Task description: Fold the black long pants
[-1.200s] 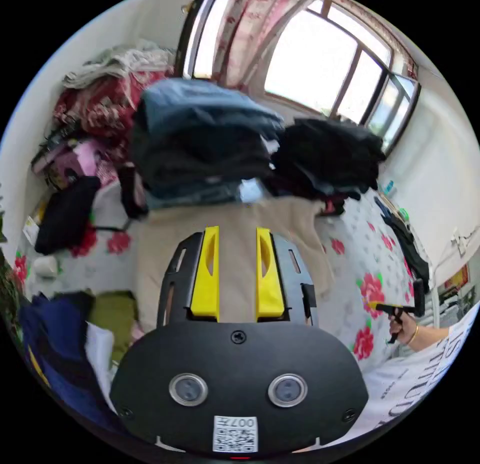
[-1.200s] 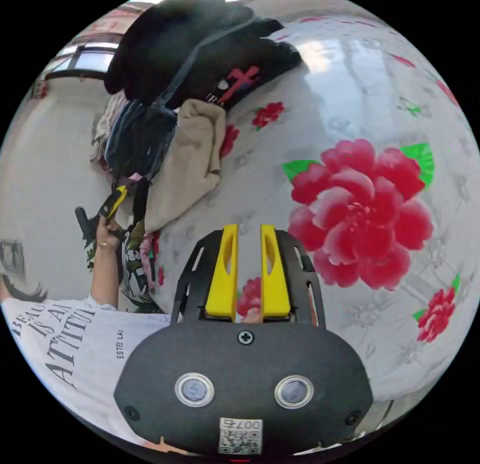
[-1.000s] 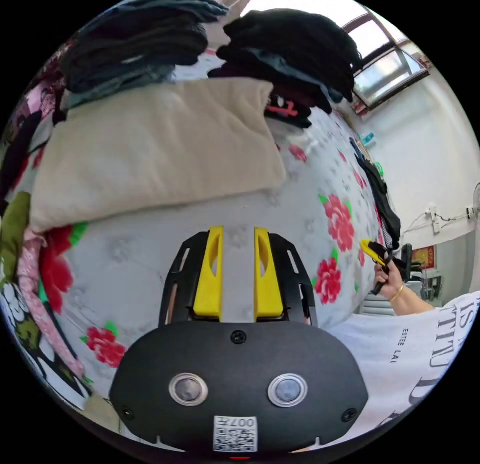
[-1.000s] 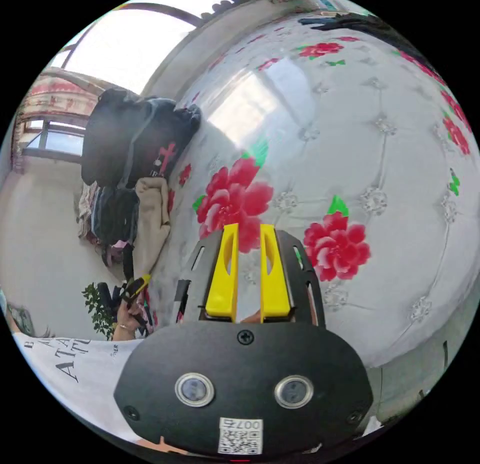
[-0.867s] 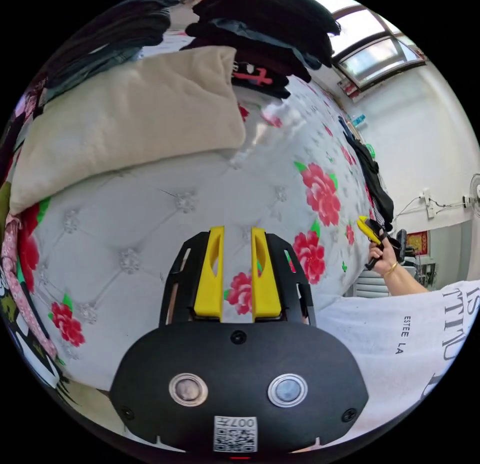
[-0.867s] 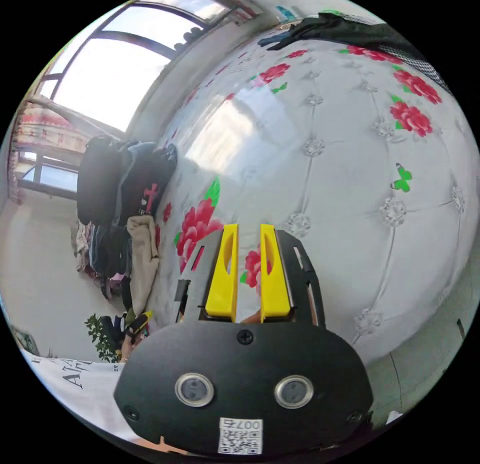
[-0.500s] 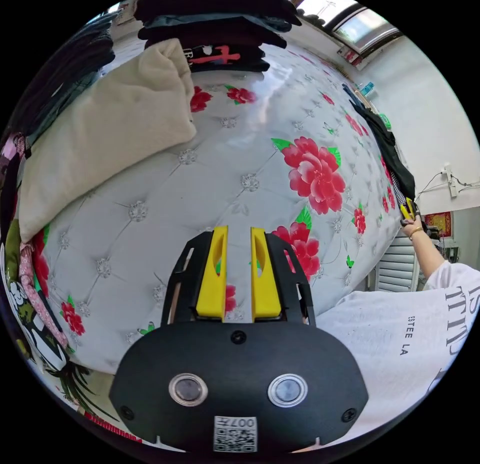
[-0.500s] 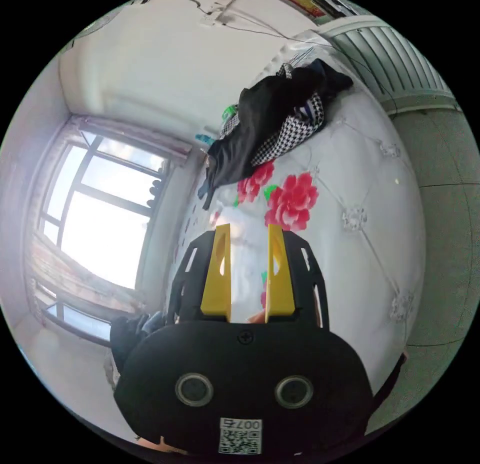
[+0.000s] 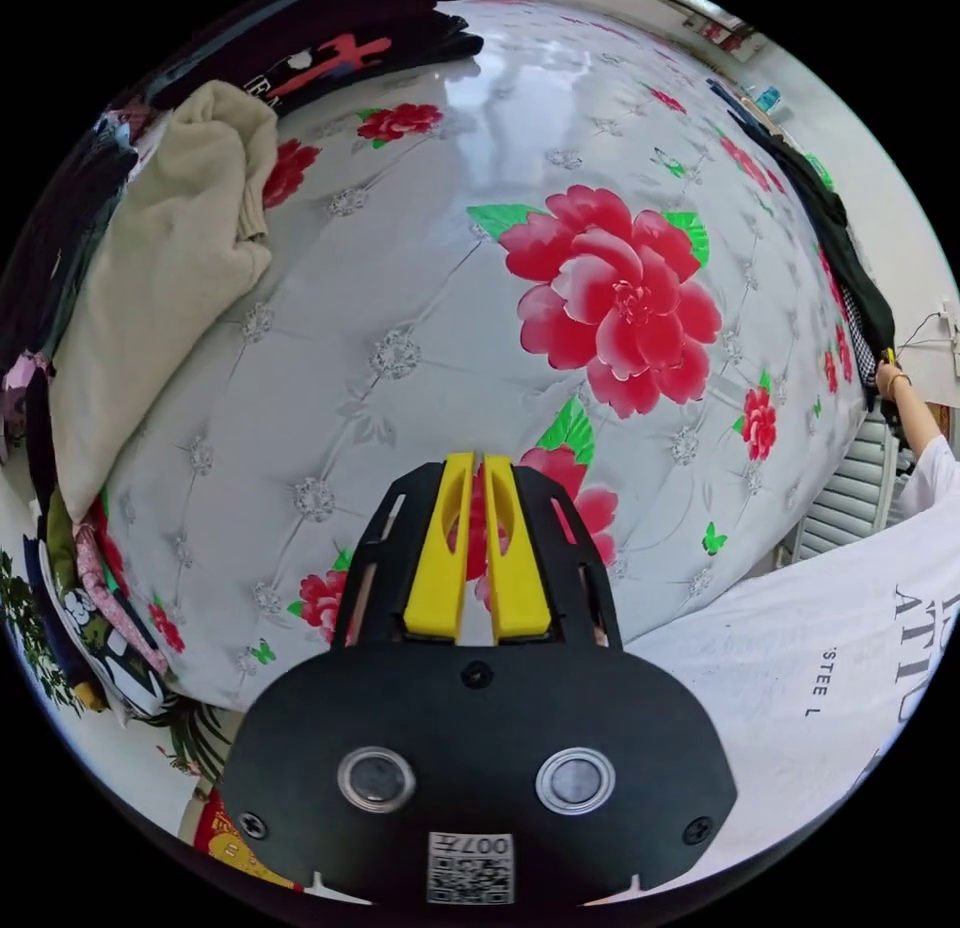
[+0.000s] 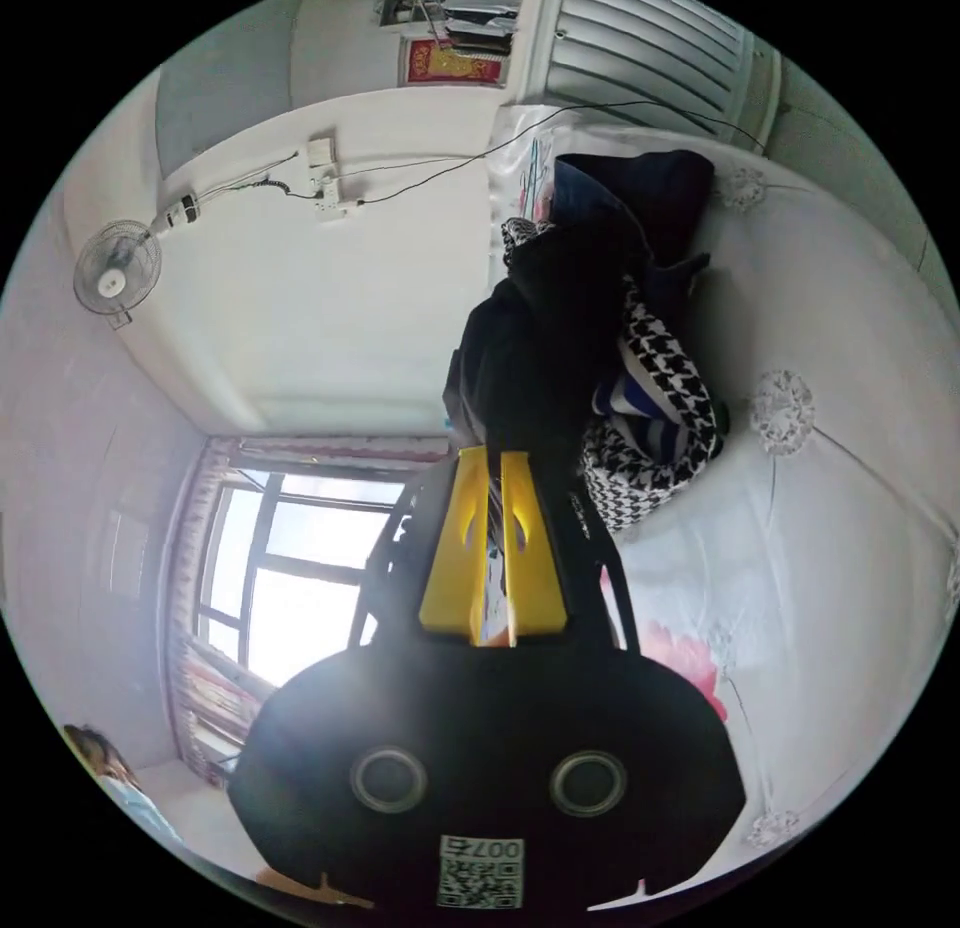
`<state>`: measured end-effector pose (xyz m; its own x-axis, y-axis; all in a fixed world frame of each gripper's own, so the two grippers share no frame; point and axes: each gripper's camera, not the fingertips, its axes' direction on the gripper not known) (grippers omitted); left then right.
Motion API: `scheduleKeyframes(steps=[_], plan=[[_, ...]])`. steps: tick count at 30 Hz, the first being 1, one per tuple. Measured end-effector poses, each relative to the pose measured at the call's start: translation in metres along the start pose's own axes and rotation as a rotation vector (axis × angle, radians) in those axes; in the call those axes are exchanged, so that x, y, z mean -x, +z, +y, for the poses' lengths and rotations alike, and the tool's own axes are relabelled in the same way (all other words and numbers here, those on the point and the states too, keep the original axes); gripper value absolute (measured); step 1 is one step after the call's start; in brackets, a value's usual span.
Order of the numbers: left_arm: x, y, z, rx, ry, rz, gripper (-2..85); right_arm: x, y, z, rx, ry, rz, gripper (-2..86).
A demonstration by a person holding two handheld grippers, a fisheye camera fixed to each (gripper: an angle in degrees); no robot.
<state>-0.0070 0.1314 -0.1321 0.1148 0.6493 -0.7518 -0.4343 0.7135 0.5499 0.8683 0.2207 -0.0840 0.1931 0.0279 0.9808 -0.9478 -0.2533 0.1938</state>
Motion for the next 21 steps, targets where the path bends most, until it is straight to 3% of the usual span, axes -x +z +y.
scheduleKeyframes(steps=[3, 6, 12, 15, 17, 19, 21], plan=[[0.005, -0.012, 0.006, -0.057, 0.029, 0.034, -0.8, 0.008, -0.011, 0.036, 0.101, -0.092, -0.016, 0.2], [0.017, -0.016, 0.016, -0.08, 0.05, 0.059, -0.9, 0.024, -0.024, 0.11, 0.318, -0.209, 0.023, -0.2], [0.061, -0.025, 0.058, -0.149, 0.036, 0.139, -1.0, 0.027, -0.087, 0.363, 0.894, -0.252, 0.057, -0.3], [0.096, -0.033, 0.092, -0.211, -0.008, 0.185, -0.9, 0.047, -0.133, 0.503, 1.273, -0.347, 0.013, -0.3], [0.12, -0.038, 0.118, -0.26, -0.047, 0.213, -0.8, 0.063, -0.169, 0.613, 1.691, -0.417, -0.09, -0.1], [0.145, -0.04, 0.144, -0.306, -0.086, 0.233, -0.4, 0.082, -0.2, 0.679, 1.983, -0.532, -0.258, 0.1], [0.174, -0.04, 0.179, -0.347, -0.139, 0.229, 0.8, 0.107, -0.227, 0.712, 2.048, -0.742, -0.332, 0.4]])
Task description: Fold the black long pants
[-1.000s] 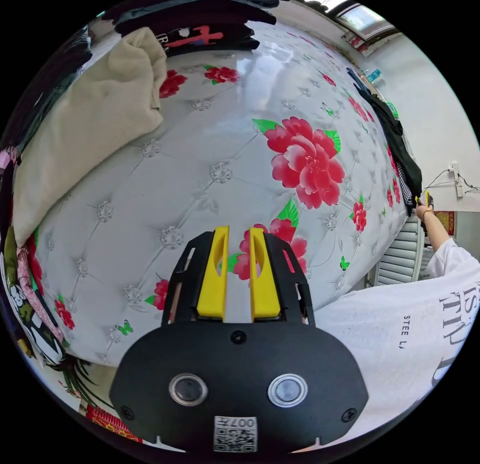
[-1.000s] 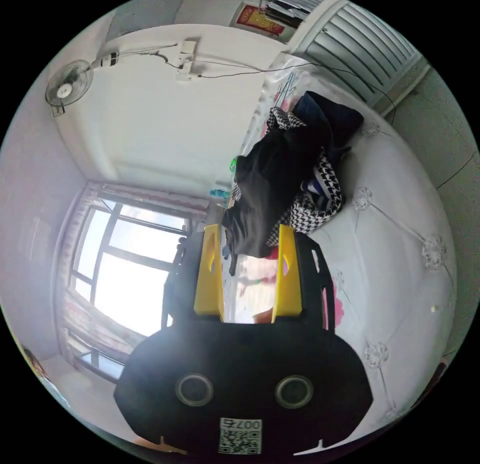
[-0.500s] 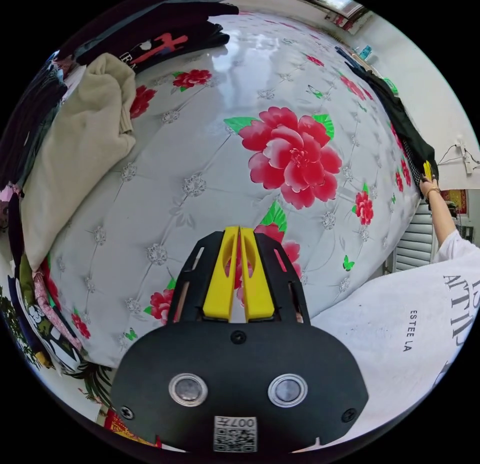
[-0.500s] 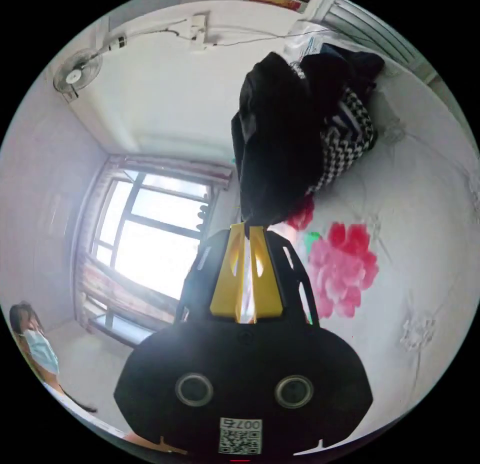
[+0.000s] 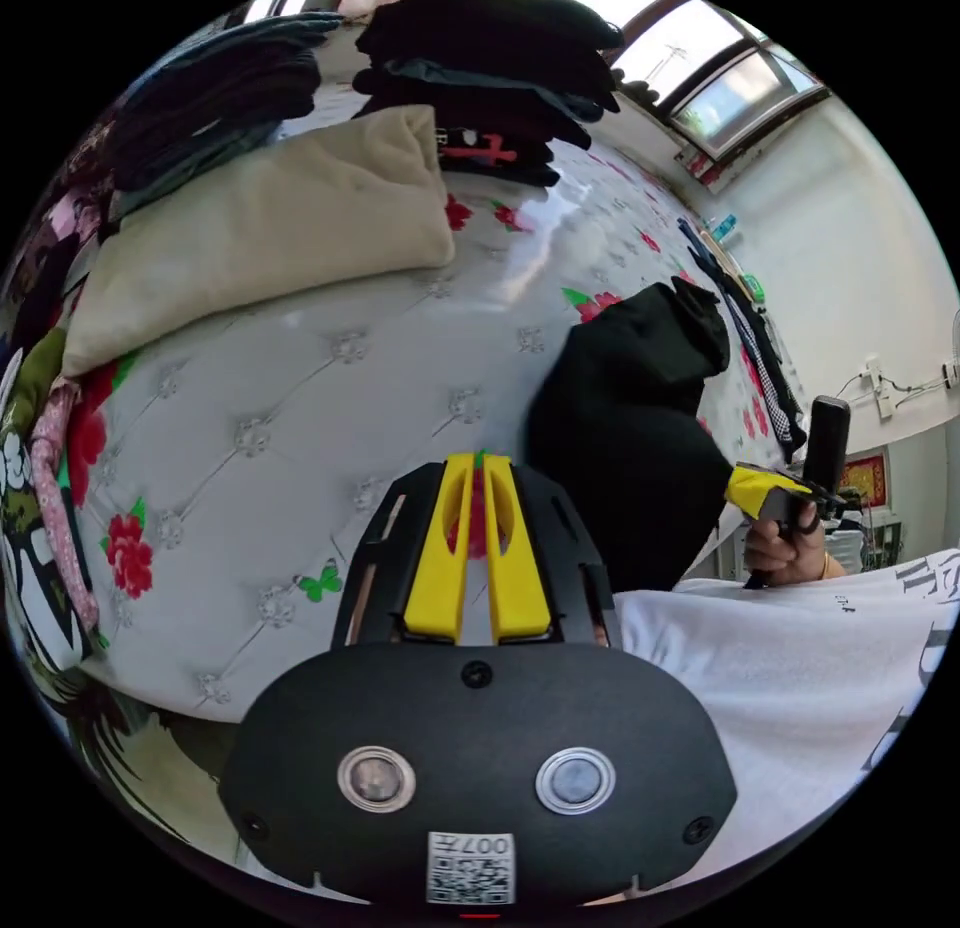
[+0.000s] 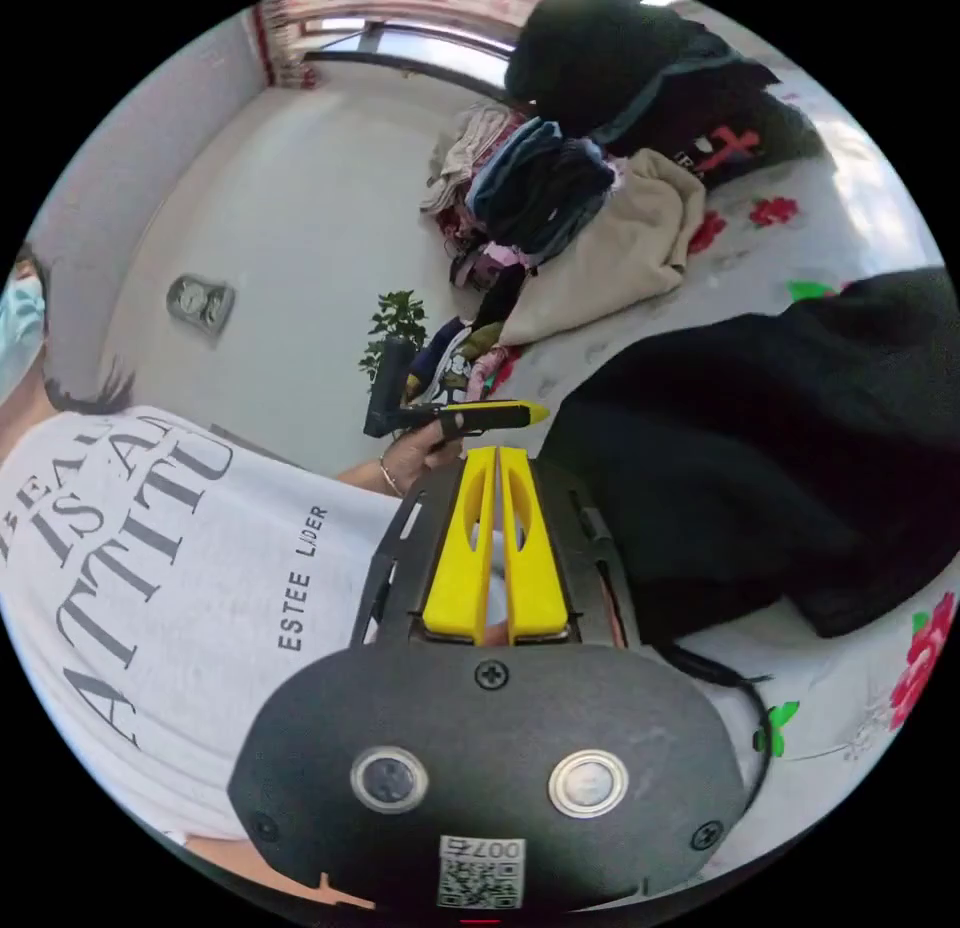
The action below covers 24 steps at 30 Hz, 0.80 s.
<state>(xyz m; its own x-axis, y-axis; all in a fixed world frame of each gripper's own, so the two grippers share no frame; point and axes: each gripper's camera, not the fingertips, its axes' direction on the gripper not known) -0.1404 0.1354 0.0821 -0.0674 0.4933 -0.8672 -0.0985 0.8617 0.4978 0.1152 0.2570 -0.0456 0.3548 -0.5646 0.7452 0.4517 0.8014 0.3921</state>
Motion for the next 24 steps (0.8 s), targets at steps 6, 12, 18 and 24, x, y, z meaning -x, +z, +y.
scheduleKeyframes(steps=[6, 12, 18, 24], plan=[[0.023, -0.046, 0.052, -0.11, 0.042, -0.011, 6.4, 0.029, 0.014, 0.01, -0.046, -0.007, 0.378, 4.0], [-0.029, -0.024, 0.07, -0.057, 0.269, 0.02, 7.5, -0.003, -0.021, 0.047, -0.238, 0.272, 0.654, 7.8], [-0.089, 0.033, 0.078, 0.008, 0.639, -0.247, 4.5, -0.036, -0.025, 0.009, -0.221, 0.359, 0.864, 9.1], [-0.088, 0.022, 0.068, 0.101, 0.641, -0.33, -0.6, -0.081, 0.004, -0.027, -0.105, 0.48, 0.872, 6.5]])
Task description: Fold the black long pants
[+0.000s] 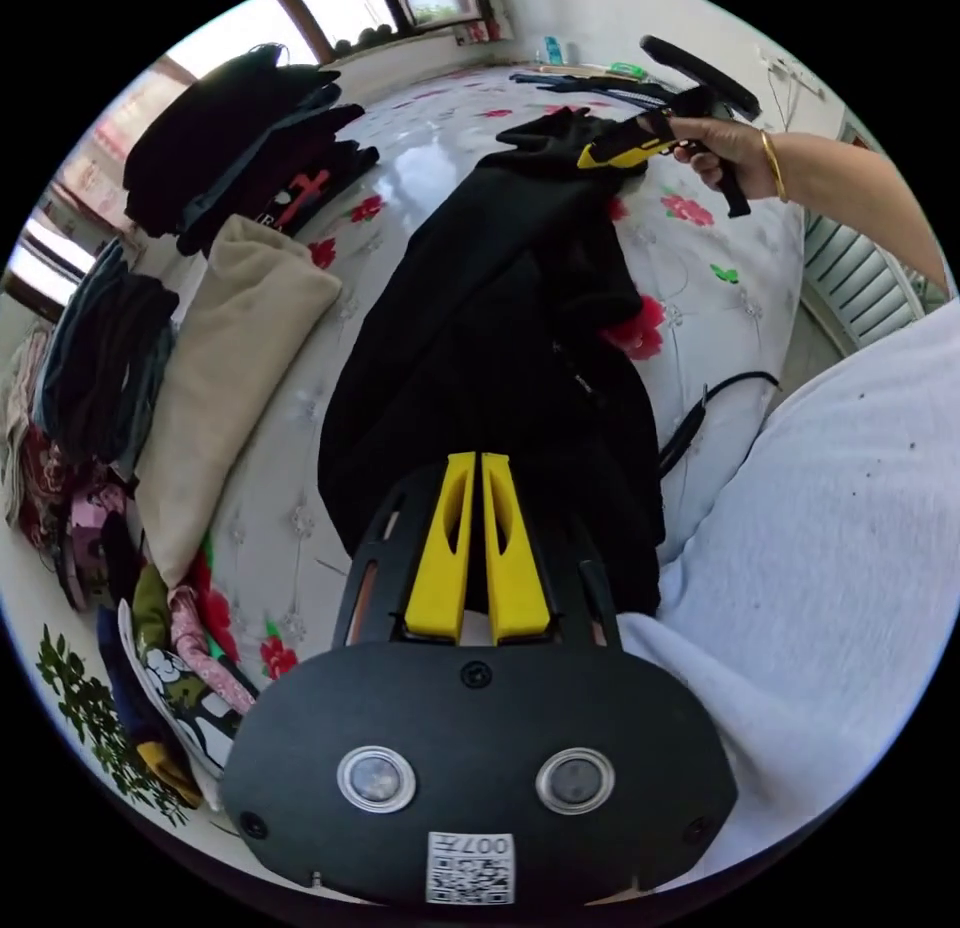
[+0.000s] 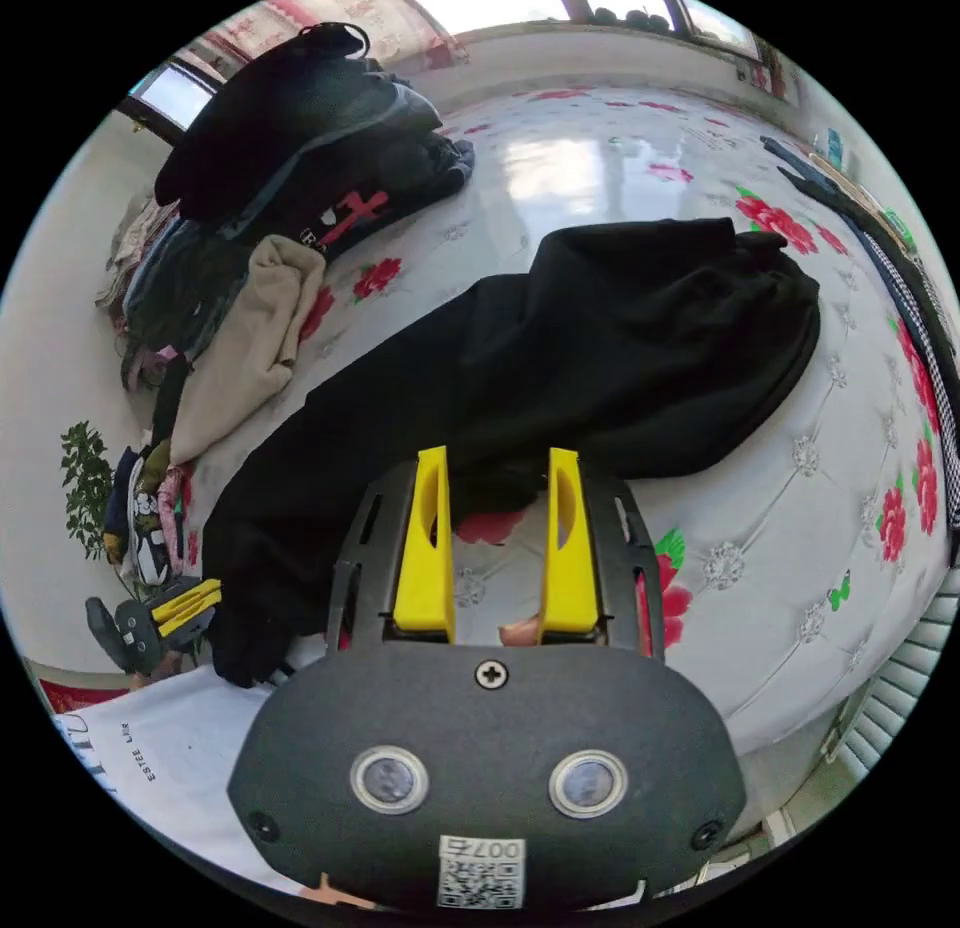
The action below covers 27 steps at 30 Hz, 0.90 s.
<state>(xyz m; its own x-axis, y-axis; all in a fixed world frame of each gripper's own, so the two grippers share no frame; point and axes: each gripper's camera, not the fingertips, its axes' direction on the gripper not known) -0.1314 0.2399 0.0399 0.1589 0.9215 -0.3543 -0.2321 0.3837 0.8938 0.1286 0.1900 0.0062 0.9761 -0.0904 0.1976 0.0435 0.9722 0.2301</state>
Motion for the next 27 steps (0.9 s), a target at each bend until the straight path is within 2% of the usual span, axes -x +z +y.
scheduleKeyframes(steps=[1, 3, 5, 8, 10, 12, 15, 19, 21, 22, 25, 27], plan=[[0.005, -0.001, 0.003, 0.0, -0.02, 0.011, -0.7, 0.001, 0.009, 0.002, 0.039, 0.034, 0.033, 4.9], [0.025, -0.012, 0.018, 0.014, -0.111, 0.026, -0.9, -0.001, 0.004, 0.012, -0.002, 0.081, 0.033, 3.1], [0.043, -0.026, 0.034, 0.004, -0.196, 0.031, -0.9, -0.012, -0.028, 0.038, -0.178, 0.106, -0.15, 1.6], [0.081, -0.062, 0.07, -0.076, -0.367, 0.094, -1.0, -0.031, -0.073, 0.082, -0.345, 0.154, -0.401, 0.8], [0.104, -0.088, 0.097, -0.186, -0.474, 0.196, -1.0, -0.035, -0.105, 0.106, -0.44, 0.129, -0.484, 0.6], [0.129, -0.122, 0.133, -0.406, -0.578, 0.371, -1.0, -0.033, -0.14, 0.123, -0.528, 0.071, -0.53, 0.5], [0.14, -0.157, 0.153, -0.638, -0.583, 0.52, -1.0, -0.014, -0.203, 0.14, -0.669, -0.04, -0.549, 0.5], [0.142, -0.201, 0.15, -0.795, -0.513, 0.524, -1.0, 0.048, -0.279, 0.135, -0.849, -0.289, -0.457, 1.3], [0.155, -0.214, 0.15, -0.833, -0.558, 0.518, -0.9, 0.077, -0.29, 0.112, -0.831, -0.375, -0.421, 2.1], [0.162, -0.212, 0.149, -0.825, -0.588, 0.516, -0.9, 0.096, -0.283, 0.086, -0.763, -0.405, -0.377, 2.9], [0.201, -0.171, 0.134, -0.676, -0.832, 0.37, -0.5, 0.133, -0.214, 0.006, -0.486, -0.457, -0.361, 6.0], [0.23, -0.129, 0.125, -0.506, -1.09, 0.221, 0.5, 0.139, -0.158, -0.029, -0.35, -0.382, -0.305, 8.2]])
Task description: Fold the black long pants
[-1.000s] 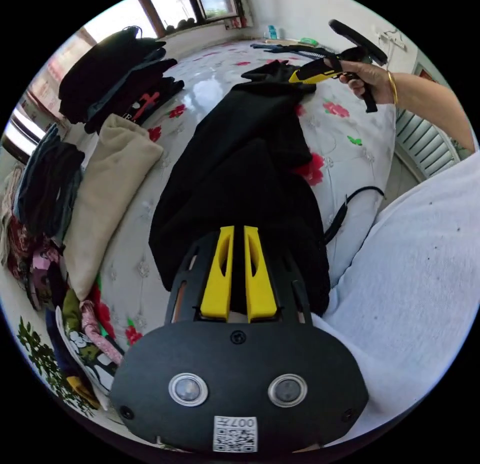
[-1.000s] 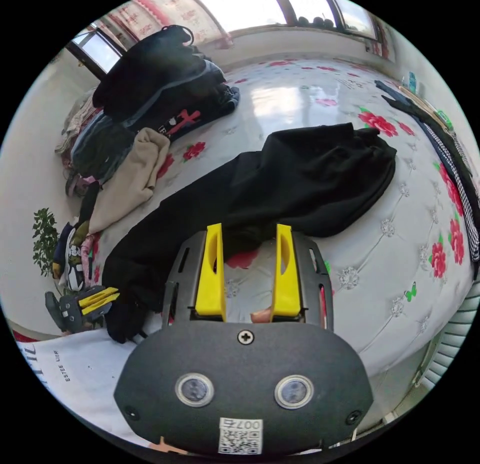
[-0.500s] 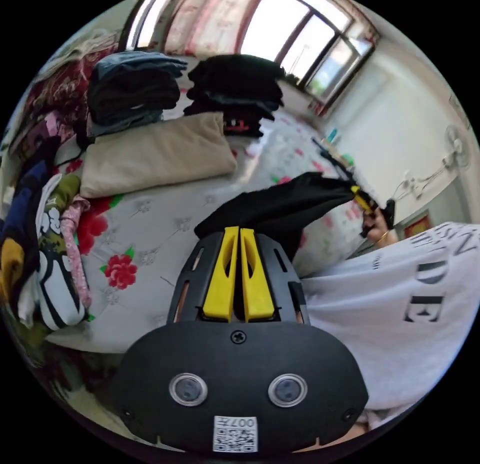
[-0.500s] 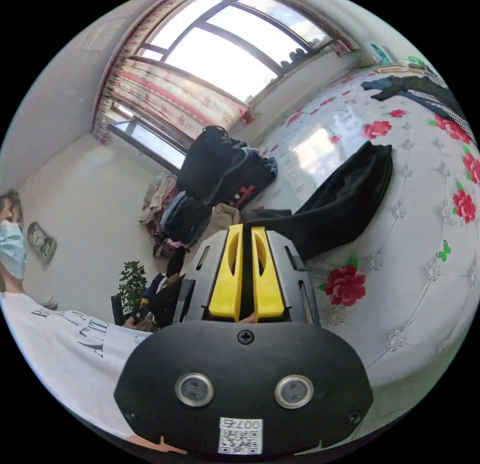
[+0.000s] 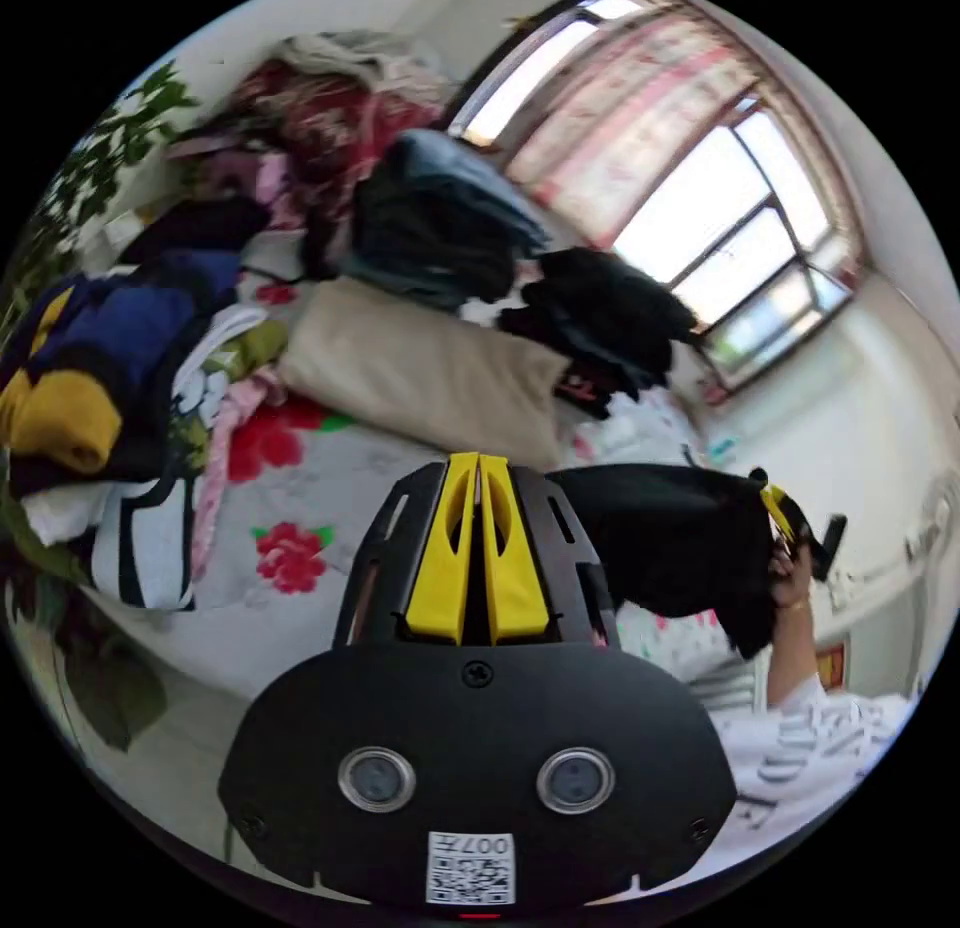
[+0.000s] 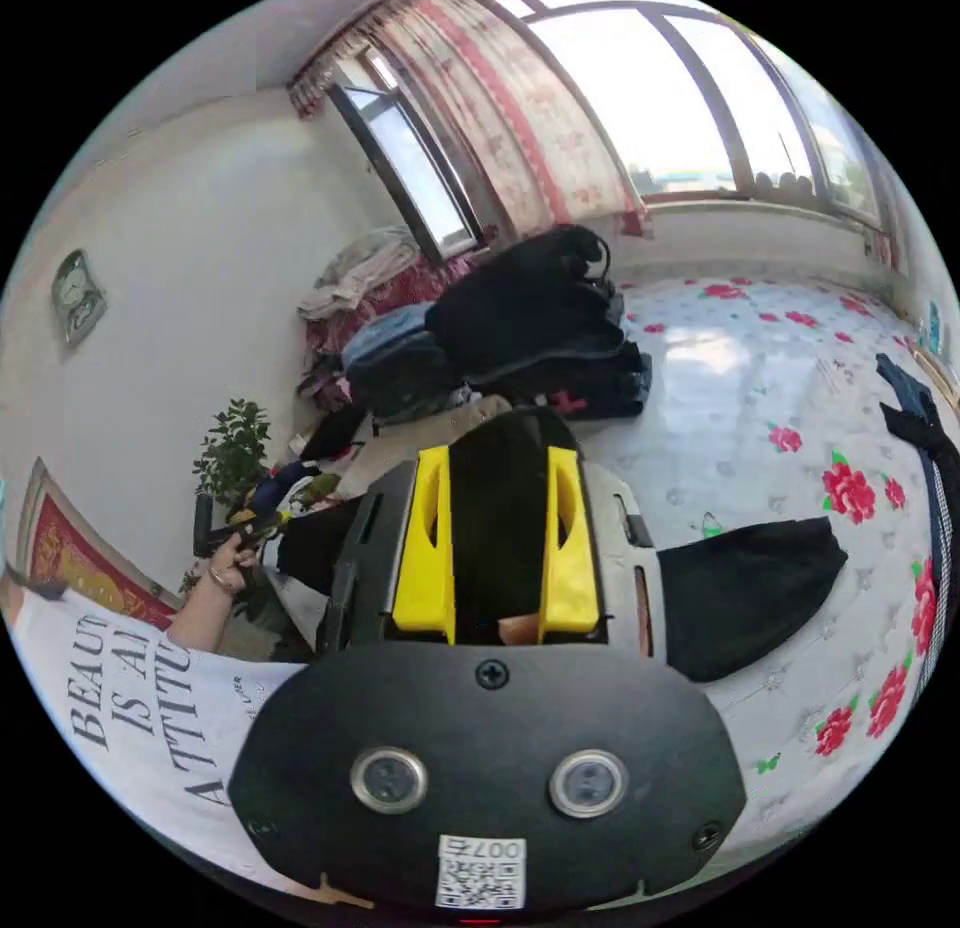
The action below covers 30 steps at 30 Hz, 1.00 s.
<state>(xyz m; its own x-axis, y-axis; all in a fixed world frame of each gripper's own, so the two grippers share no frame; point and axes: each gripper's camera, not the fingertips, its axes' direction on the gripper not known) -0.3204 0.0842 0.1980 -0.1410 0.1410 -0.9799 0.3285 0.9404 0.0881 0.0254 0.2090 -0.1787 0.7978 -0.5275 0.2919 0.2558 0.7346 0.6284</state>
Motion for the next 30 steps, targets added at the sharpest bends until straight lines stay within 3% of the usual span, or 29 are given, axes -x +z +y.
scheduleKeyframes(steps=[5, 11, 13, 17, 21, 24, 26, 30], plan=[[-0.015, 0.035, 0.014, 0.057, 0.023, -0.003, 6.4, -0.047, 0.074, 0.045, 0.152, 0.112, 0.138, 10.7], [-0.045, 0.099, 0.074, 0.337, 0.101, -0.181, 8.4, -0.116, 0.117, 0.123, 0.386, 0.321, 0.304, 11.7], [-0.059, 0.117, 0.08, 0.395, 0.111, -0.181, 8.7, -0.125, 0.139, 0.138, 0.496, 0.302, 0.36, 11.1], [-0.094, 0.154, 0.075, 0.484, 0.291, -0.354, 7.8, -0.112, 0.162, 0.119, 0.615, 0.078, 0.481, 6.7], [-0.109, 0.175, 0.047, 0.576, 0.439, -0.583, 6.1, -0.101, 0.12, 0.048, 0.42, -0.094, 0.542, 5.5], [-0.08, 0.172, 0.016, 0.543, 0.339, -0.602, 5.9, -0.11, 0.077, -0.032, 0.205, -0.146, 0.591, 5.8], [-0.07, 0.169, -0.002, 0.54, 0.305, -0.625, 5.8, -0.134, 0.062, -0.09, 0.096, -0.113, 0.629, 7.0], [-0.054, 0.136, -0.019, 0.458, 0.089, -0.513, 5.5, -0.207, 0.071, -0.122, 0.145, 0.131, 0.589, 8.7]])
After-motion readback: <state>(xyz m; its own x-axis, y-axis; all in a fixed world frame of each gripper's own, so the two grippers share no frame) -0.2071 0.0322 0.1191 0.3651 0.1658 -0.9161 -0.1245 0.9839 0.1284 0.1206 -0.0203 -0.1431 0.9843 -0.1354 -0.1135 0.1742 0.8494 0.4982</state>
